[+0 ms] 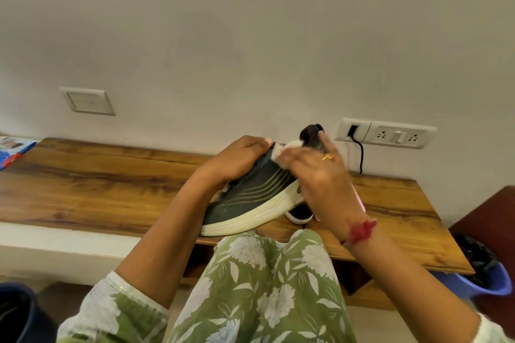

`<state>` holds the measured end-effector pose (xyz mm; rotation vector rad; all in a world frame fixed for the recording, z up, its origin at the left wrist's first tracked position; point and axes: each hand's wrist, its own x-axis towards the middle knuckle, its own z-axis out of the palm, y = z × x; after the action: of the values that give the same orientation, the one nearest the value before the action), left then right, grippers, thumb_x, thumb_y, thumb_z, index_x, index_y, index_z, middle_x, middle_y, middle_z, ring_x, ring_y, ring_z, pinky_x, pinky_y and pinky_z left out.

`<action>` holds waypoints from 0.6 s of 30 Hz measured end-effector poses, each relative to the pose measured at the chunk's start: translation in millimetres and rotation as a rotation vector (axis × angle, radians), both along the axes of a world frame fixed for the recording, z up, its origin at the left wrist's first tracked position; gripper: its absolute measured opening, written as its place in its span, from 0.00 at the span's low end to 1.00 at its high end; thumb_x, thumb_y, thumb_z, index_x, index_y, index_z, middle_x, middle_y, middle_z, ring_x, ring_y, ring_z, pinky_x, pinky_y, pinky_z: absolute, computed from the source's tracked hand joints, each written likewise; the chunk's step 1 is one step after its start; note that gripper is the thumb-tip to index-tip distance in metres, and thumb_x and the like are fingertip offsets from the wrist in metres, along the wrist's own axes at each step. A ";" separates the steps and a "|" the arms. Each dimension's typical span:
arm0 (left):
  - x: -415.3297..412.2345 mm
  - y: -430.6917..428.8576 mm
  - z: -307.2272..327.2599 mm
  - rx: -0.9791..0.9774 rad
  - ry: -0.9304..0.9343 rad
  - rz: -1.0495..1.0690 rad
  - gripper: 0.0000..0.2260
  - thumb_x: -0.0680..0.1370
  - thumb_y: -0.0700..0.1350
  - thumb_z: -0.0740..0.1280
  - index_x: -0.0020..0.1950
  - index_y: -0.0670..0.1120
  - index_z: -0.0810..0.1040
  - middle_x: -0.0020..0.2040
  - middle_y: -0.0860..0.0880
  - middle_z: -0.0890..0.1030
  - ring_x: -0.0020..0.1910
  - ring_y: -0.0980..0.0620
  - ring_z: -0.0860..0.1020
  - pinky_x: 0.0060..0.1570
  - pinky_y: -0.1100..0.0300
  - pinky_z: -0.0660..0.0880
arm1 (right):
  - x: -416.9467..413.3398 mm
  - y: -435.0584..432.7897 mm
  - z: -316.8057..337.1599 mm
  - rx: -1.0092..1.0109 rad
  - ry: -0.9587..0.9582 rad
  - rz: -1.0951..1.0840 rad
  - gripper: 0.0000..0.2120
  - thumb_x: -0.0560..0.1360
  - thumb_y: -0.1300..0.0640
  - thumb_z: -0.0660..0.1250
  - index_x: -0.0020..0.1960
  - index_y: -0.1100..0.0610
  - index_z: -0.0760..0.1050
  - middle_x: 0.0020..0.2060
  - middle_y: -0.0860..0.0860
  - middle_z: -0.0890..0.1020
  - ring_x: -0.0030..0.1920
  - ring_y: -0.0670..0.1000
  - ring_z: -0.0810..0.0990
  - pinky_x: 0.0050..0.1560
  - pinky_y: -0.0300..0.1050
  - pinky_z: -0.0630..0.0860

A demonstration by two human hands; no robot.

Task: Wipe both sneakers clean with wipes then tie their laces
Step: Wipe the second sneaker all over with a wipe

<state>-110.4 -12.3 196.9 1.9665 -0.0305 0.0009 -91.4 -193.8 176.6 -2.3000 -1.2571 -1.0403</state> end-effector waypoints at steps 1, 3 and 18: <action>0.8 0.4 0.9 -0.003 0.000 0.007 0.17 0.84 0.47 0.55 0.49 0.41 0.81 0.44 0.44 0.82 0.43 0.47 0.79 0.47 0.56 0.74 | 2.9 0.1 1.8 0.054 0.035 -0.035 0.16 0.73 0.66 0.57 0.53 0.60 0.81 0.49 0.54 0.84 0.51 0.53 0.82 0.70 0.58 0.59; 2.2 0.3 1.6 -0.012 -0.010 0.000 0.16 0.84 0.46 0.55 0.44 0.45 0.80 0.41 0.46 0.82 0.40 0.50 0.78 0.46 0.56 0.73 | -8.8 9.7 -8.0 0.031 0.062 0.041 0.15 0.72 0.67 0.58 0.52 0.61 0.81 0.48 0.55 0.83 0.51 0.53 0.81 0.71 0.58 0.59; 13.3 -3.6 6.0 0.031 -0.046 0.031 0.17 0.84 0.47 0.55 0.39 0.47 0.77 0.33 0.52 0.77 0.32 0.58 0.73 0.37 0.62 0.69 | -12.9 17.0 -3.1 0.082 0.185 0.081 0.15 0.72 0.67 0.57 0.51 0.60 0.81 0.47 0.53 0.84 0.49 0.53 0.82 0.70 0.61 0.60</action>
<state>-97.1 -15.9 202.8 1.9972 -0.0297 0.0662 -104.3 -176.8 173.4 -2.2071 -1.2008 -0.8158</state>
